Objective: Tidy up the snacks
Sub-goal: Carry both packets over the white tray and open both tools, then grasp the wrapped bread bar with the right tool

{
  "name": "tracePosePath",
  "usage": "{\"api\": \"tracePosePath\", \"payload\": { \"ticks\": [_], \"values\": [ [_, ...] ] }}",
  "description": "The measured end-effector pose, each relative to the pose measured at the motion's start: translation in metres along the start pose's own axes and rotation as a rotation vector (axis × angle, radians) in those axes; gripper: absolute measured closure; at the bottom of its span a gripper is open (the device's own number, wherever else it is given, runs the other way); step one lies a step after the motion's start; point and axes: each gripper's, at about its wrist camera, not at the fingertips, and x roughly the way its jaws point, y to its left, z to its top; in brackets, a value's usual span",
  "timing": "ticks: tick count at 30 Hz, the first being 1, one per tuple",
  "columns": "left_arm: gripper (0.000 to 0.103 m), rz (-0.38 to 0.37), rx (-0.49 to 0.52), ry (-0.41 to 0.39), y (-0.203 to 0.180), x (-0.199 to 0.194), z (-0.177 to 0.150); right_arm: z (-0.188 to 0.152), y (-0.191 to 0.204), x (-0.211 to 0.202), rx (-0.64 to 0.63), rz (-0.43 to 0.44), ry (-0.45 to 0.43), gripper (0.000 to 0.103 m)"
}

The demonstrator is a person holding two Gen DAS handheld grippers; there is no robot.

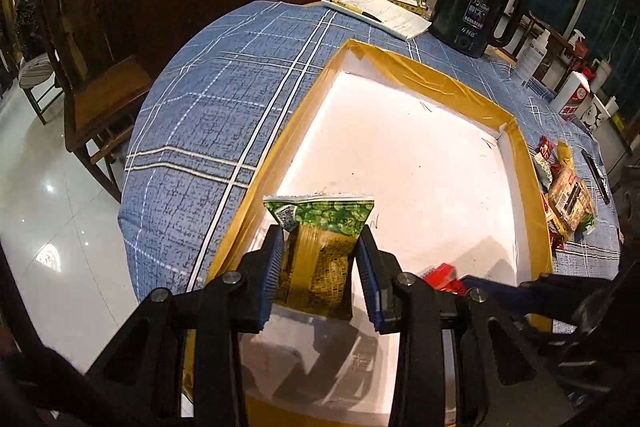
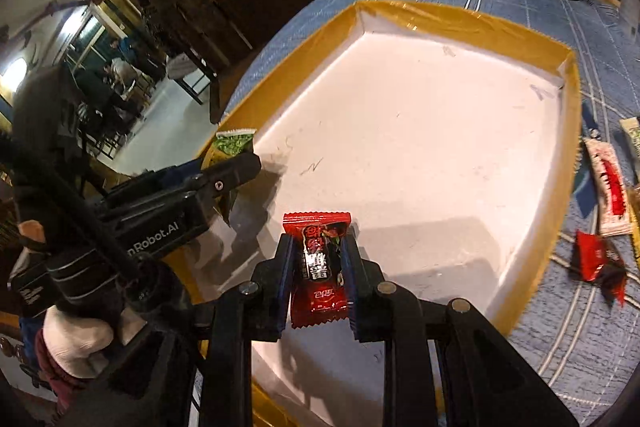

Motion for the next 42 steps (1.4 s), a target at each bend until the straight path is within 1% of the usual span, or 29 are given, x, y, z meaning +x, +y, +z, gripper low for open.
{"api": "tracePosePath", "payload": {
  "ticks": [3,4,6,8,10,11,12,13,14,15,17,19,20,21,23,26,30,32,35,39,40,42],
  "values": [
    [0.062,-0.009,-0.029,-0.004,0.005,-0.005,-0.001,0.001,0.010,0.006,-0.008,-0.009,0.005,0.080],
    [0.061,-0.012,-0.036,-0.009,0.006,-0.007,-0.001,0.002,0.012,0.007,-0.008,-0.013,0.004,0.079],
    [0.057,-0.015,-0.050,-0.020,0.008,-0.012,-0.002,0.005,0.017,0.009,-0.010,-0.013,0.002,0.078],
    [0.057,-0.016,-0.080,-0.030,0.012,-0.021,-0.004,0.004,0.021,0.008,-0.022,-0.010,-0.012,0.078],
    [0.057,-0.037,-0.100,-0.053,0.011,-0.034,-0.006,0.003,0.024,0.003,-0.033,0.005,-0.039,0.078],
    [0.054,-0.045,-0.106,-0.069,0.009,-0.042,-0.008,0.002,0.025,-0.003,-0.038,0.009,-0.056,0.078],
    [0.047,-0.056,-0.108,-0.093,0.004,-0.054,-0.012,0.000,0.024,-0.010,-0.041,0.010,-0.076,0.078],
    [0.043,-0.066,-0.109,-0.111,0.000,-0.062,-0.014,-0.001,0.024,-0.015,-0.042,0.011,-0.091,0.078],
    [0.035,-0.077,-0.109,-0.128,-0.006,-0.070,-0.016,-0.003,0.023,-0.023,-0.040,0.012,-0.107,0.078],
    [0.030,-0.091,-0.101,-0.145,-0.016,-0.079,-0.019,-0.007,0.020,-0.031,-0.034,0.014,-0.127,0.078],
    [0.028,-0.120,-0.074,-0.158,-0.032,-0.090,-0.023,-0.015,0.014,-0.048,-0.031,0.019,-0.163,0.076],
    [0.027,-0.169,-0.032,-0.160,-0.057,-0.099,-0.029,-0.029,0.004,-0.068,-0.019,-0.003,-0.205,0.075],
    [0.027,-0.193,-0.018,-0.160,-0.066,-0.101,-0.032,-0.037,-0.006,-0.080,-0.006,-0.015,-0.230,0.075],
    [0.026,-0.227,0.001,-0.159,-0.080,-0.104,-0.035,-0.044,-0.011,-0.087,0.005,-0.026,-0.244,0.074],
    [0.026,-0.269,0.036,-0.149,-0.103,-0.105,-0.040,-0.058,-0.026,-0.101,0.030,-0.051,-0.264,0.073],
    [0.026,-0.319,0.111,-0.120,-0.141,-0.099,-0.044,-0.082,-0.064,-0.130,0.071,-0.125,-0.290,0.071],
    [0.026,-0.358,0.177,-0.072,-0.181,-0.086,-0.049,-0.115,-0.130,-0.172,0.171,-0.235,-0.315,0.070],
    [0.026,-0.362,0.197,-0.055,-0.195,-0.080,-0.051,-0.129,-0.162,-0.192,0.229,-0.291,-0.328,0.070],
    [0.026,-0.370,0.220,-0.026,-0.216,-0.070,-0.054,-0.146,-0.210,-0.218,0.320,-0.338,-0.342,0.070],
    [0.026,-0.373,0.242,-0.003,-0.235,-0.061,-0.055,-0.143,-0.259,-0.236,0.388,-0.390,-0.366,0.065],
    [0.026,-0.370,0.250,-0.001,-0.239,-0.059,-0.055,-0.140,-0.267,-0.237,0.397,-0.391,-0.371,0.062],
    [0.026,-0.367,0.264,0.005,-0.245,-0.055,-0.052,-0.124,-0.287,-0.235,0.405,-0.403,-0.373,0.060]
  ]
}}
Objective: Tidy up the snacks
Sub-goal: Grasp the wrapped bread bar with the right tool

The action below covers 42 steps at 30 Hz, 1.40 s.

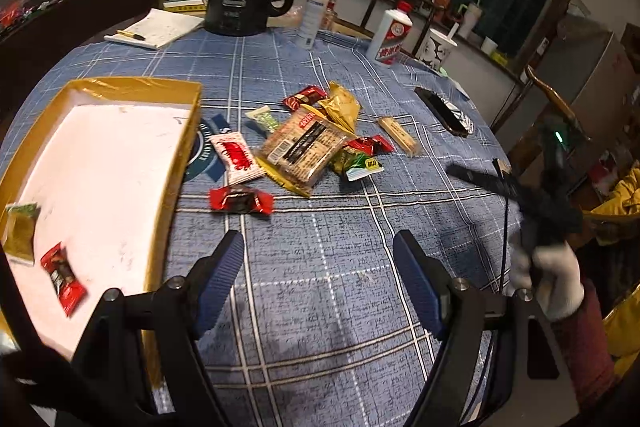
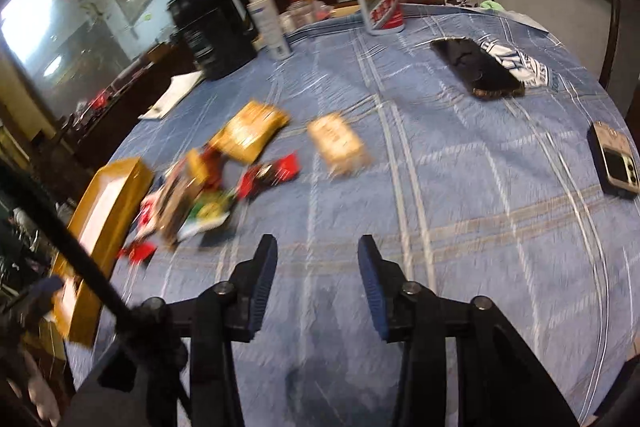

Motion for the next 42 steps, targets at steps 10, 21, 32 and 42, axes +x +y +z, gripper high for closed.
{"api": "tracePosePath", "payload": {
  "ticks": [10,21,32,42],
  "values": [
    [0.026,-0.015,0.044,-0.005,0.016,0.035,0.040,0.062,0.000,0.080,-0.069,-0.072,0.062,0.052],
    [0.025,0.014,0.235,0.095,-0.002,0.117,0.079,0.061,0.018,0.100,-0.214,-0.212,0.105,0.070],
    [0.032,0.184,0.464,0.148,-0.030,0.146,0.057,0.045,-0.008,0.058,-0.106,-0.123,0.094,0.070],
    [0.098,0.125,0.485,0.178,-0.047,0.123,0.036,0.012,-0.008,0.017,-0.083,-0.053,0.081,0.070]
  ]
}}
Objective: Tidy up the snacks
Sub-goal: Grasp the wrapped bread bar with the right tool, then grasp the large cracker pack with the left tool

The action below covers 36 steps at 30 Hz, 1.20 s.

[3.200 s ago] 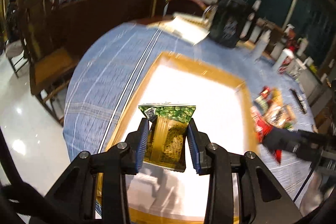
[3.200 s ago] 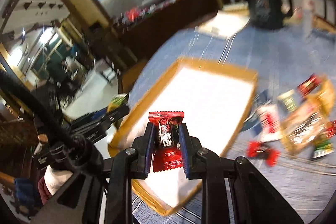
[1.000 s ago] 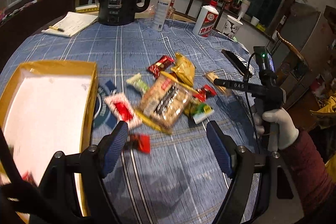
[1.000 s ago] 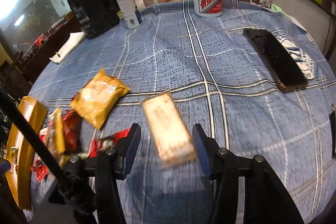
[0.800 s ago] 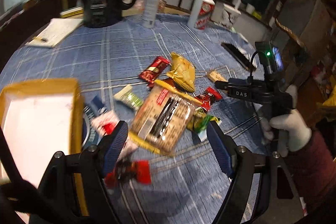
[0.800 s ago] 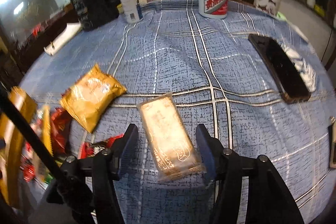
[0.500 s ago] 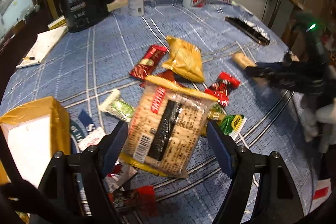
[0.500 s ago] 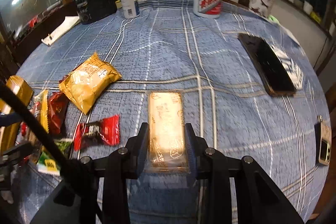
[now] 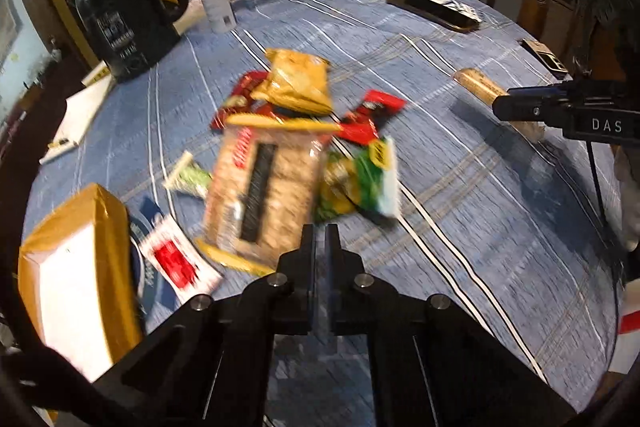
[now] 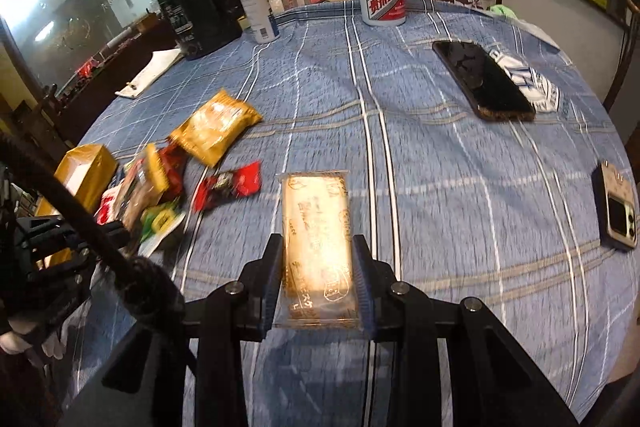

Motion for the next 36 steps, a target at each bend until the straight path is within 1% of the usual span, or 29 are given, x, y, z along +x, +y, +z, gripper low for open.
{"api": "tracePosePath", "payload": {
  "ticks": [2,5,7,8,9,10,11,13,17,18,20,22,24,25,28,30,34,36],
  "values": [
    [0.098,-0.019,-0.005,0.008,-0.003,-0.003,-0.007,-0.009,-0.001,-0.004,0.008,0.015,0.002,0.070],
    [0.096,-0.053,-0.047,-0.018,0.001,-0.016,-0.012,-0.018,-0.002,-0.009,0.016,0.025,0.000,0.070],
    [0.086,-0.070,-0.113,-0.042,0.013,-0.026,-0.015,-0.024,-0.004,-0.012,0.036,0.035,-0.007,0.070],
    [0.068,-0.076,-0.151,-0.052,0.020,-0.029,-0.017,-0.025,-0.006,-0.014,0.046,0.045,-0.012,0.070],
    [0.046,-0.077,-0.200,-0.067,0.030,-0.033,-0.018,-0.027,-0.007,-0.017,0.059,0.056,-0.018,0.070],
    [0.040,-0.077,-0.228,-0.082,0.037,-0.035,-0.019,-0.029,-0.009,-0.019,0.073,0.071,-0.026,0.070],
    [0.038,-0.081,-0.254,-0.099,0.043,-0.037,-0.020,-0.030,-0.011,-0.019,0.083,0.085,-0.031,0.070],
    [0.038,-0.103,-0.292,-0.108,0.054,-0.033,-0.018,-0.032,-0.011,-0.019,0.093,0.101,-0.033,0.070],
    [0.037,-0.058,-0.267,-0.096,0.055,-0.017,-0.002,-0.034,-0.007,-0.010,0.099,0.123,-0.016,0.070],
    [0.034,-0.049,-0.250,-0.096,0.053,-0.012,0.004,-0.034,-0.005,-0.009,0.098,0.128,-0.015,0.070],
    [0.030,0.003,-0.174,-0.073,0.041,0.002,0.019,-0.033,-0.003,-0.006,0.098,0.140,-0.013,0.070],
    [0.029,0.059,-0.102,-0.054,0.033,0.013,0.025,-0.032,-0.003,-0.005,0.101,0.154,-0.013,0.070],
    [0.029,0.099,-0.046,-0.041,0.029,0.022,0.028,-0.033,-0.001,-0.004,0.098,0.167,-0.014,0.070],
    [0.029,0.107,-0.030,-0.037,0.030,0.026,0.029,-0.033,0.000,-0.004,0.096,0.170,-0.014,0.070],
    [0.029,0.099,-0.025,-0.004,0.033,0.038,0.029,-0.033,0.002,-0.003,0.089,0.184,-0.014,0.070],
    [0.032,0.099,-0.022,0.009,0.034,0.043,0.026,-0.033,0.003,-0.002,0.084,0.192,-0.012,0.070],
    [0.033,0.064,-0.058,-0.006,0.038,0.038,0.025,-0.033,0.006,0.002,0.084,0.209,-0.007,0.070],
    [0.034,0.070,-0.077,-0.019,0.039,0.035,0.025,-0.033,0.009,0.002,0.082,0.212,-0.007,0.070]
  ]
}}
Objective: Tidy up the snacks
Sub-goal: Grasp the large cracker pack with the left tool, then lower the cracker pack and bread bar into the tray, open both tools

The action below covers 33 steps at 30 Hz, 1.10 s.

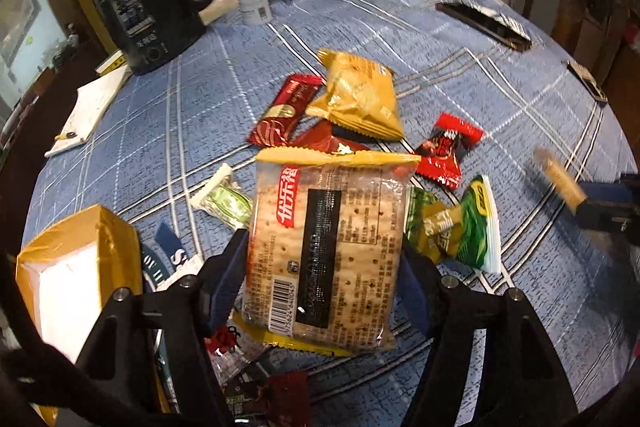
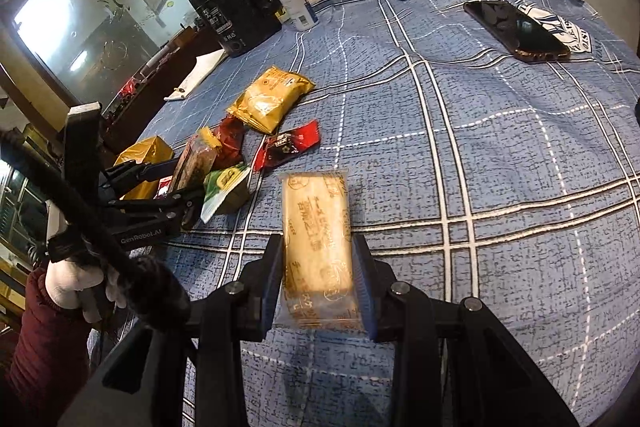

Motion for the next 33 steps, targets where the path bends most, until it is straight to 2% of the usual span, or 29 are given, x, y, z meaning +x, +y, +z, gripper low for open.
{"api": "tracePosePath", "payload": {
  "ticks": [6,9,17,21,26,33],
  "values": [
    [0.034,-0.012,-0.076,-0.047,0.003,-0.029,-0.006,-0.001,0.008,-0.004,-0.007,0.012,-0.009,0.070],
    [0.034,-0.041,-0.118,-0.082,0.007,-0.053,-0.015,-0.003,0.016,-0.009,-0.015,0.017,-0.015,0.070],
    [0.034,-0.061,-0.239,-0.172,0.041,-0.124,-0.055,-0.010,0.060,-0.024,-0.085,0.041,-0.034,0.070],
    [0.034,0.016,-0.292,-0.188,0.074,-0.146,-0.083,-0.012,0.092,-0.026,-0.135,0.062,-0.033,0.070],
    [0.034,0.097,-0.387,-0.168,0.125,-0.157,-0.113,-0.013,0.144,-0.017,-0.198,0.120,-0.007,0.070],
    [0.034,0.199,-0.486,-0.084,0.195,-0.140,-0.142,-0.013,0.237,0.026,-0.302,0.213,0.081,0.070]
  ]
}}
